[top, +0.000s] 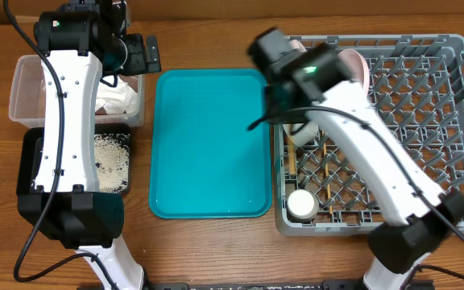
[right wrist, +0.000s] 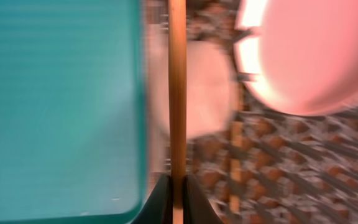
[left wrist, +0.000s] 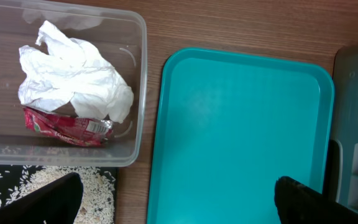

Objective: Sort waste into correct bins and load items into the dishwasher

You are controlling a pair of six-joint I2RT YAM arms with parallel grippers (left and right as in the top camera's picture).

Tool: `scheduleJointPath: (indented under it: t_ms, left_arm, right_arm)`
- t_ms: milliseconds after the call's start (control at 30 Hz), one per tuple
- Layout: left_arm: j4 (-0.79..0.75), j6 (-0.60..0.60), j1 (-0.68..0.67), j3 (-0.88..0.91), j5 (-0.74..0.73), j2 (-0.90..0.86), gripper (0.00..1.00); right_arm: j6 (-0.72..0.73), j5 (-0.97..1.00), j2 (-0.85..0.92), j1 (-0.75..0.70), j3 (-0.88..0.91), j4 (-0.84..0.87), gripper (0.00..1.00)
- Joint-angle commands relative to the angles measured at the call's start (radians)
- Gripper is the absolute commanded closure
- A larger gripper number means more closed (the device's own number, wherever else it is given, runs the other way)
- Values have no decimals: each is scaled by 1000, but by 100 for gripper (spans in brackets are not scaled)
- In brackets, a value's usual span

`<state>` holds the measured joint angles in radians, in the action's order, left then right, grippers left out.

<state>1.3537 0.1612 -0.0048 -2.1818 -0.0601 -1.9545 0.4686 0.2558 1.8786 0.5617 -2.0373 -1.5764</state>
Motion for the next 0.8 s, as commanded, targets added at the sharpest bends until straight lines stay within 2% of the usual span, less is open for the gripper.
scheduleJointPath:
  t_ms: [0,433,700,767]
  left_arm:
    - [-3,3,-2,-13,-11,2,0]
    - [-3,3,-2,-13,-11,2,0]
    - [-3,3,-2,-13,-11,2,0]
    - [-3,3,-2,-13,-11,2,0]
  right_arm:
    - [-21,77,35,-66,55,-23,96]
    - [-33,130,35,-159,328,74,96]
    - [-167,136,35,-165,359,106,96]
    - [-187,136,35,-165,361,108,86]
